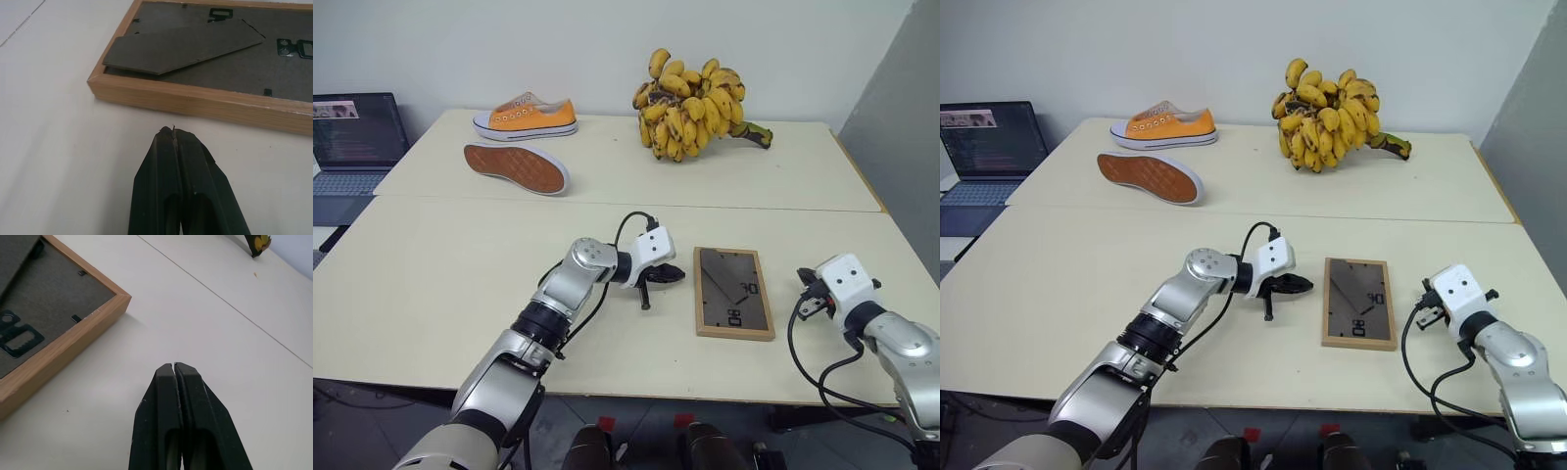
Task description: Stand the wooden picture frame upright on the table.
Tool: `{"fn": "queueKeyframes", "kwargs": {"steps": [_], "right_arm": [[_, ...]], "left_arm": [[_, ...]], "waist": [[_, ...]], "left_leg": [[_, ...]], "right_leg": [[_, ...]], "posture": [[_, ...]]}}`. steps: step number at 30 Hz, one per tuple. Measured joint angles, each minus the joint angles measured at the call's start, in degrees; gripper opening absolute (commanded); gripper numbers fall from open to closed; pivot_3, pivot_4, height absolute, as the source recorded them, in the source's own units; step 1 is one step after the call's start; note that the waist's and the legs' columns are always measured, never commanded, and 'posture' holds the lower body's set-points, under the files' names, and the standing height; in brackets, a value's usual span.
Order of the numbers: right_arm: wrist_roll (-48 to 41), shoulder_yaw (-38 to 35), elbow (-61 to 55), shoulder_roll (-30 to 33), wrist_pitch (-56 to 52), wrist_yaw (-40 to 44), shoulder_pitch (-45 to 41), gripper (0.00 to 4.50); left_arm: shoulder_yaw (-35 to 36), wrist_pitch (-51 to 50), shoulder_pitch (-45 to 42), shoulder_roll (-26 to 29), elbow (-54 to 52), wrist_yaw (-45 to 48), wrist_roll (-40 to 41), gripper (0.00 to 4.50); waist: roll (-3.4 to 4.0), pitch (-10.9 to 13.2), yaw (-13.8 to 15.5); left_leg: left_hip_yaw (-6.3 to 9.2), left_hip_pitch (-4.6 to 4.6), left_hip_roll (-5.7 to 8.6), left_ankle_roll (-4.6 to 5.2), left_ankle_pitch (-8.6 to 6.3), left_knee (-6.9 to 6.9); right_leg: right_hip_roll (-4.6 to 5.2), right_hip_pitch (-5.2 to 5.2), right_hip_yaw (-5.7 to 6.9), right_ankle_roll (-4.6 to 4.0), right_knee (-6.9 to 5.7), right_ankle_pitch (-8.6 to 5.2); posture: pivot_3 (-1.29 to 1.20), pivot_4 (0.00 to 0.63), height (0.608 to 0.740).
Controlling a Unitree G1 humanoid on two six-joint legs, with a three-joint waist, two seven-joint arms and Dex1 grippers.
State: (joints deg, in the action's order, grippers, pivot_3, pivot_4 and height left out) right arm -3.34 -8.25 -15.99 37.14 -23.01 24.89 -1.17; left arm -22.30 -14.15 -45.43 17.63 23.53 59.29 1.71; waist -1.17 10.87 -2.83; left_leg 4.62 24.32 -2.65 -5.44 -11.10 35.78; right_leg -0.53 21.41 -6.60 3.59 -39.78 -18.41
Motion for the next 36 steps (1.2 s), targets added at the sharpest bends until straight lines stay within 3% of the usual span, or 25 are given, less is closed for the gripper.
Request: {"fn": "queueKeyframes", "kwargs": {"steps": [13,22,36], "right_arm": [[4.2,6.6,9.1,-6.9,1.9,-3.4,-7.3,0.05],[5.0,8.9,10.0,-10.1,0.9,-4.2,-9.3,0.05],[7.8,13.8,16.3,-16.6,-1.2,-4.0,-21.5,0.05]], "left_arm": [[-0.6,-2.8,-0.3,-1.7,2.0,-2.9,-5.5,0.0],[-1.0,-2.8,-1.8,-6.2,5.0,-5.1,-7.4,0.0],[2.6,-2.8,-2.5,-0.3,6.4,-5.1,-7.6,0.0]], "waist": [[0.02,0.0,-0.3],[0.02,0.0,-0.3],[0.03,0.0,-1.3]], "left_leg": [[0.02,-0.03,0.03,0.0,0.0,0.04],[0.02,-0.03,0.03,0.0,0.0,0.04],[0.02,-0.18,-0.03,0.0,0.0,-0.05]], "right_leg": [[0.01,0.0,0.0,0.0,-0.13,0.0],[0.01,0.0,0.01,0.01,-0.13,0.0],[-0.06,0.01,-0.02,-0.01,-0.22,0.0]], "posture": [[0.0,0.15,0.74],[0.0,0.15,0.74],[0.0,0.15,0.74]]}}
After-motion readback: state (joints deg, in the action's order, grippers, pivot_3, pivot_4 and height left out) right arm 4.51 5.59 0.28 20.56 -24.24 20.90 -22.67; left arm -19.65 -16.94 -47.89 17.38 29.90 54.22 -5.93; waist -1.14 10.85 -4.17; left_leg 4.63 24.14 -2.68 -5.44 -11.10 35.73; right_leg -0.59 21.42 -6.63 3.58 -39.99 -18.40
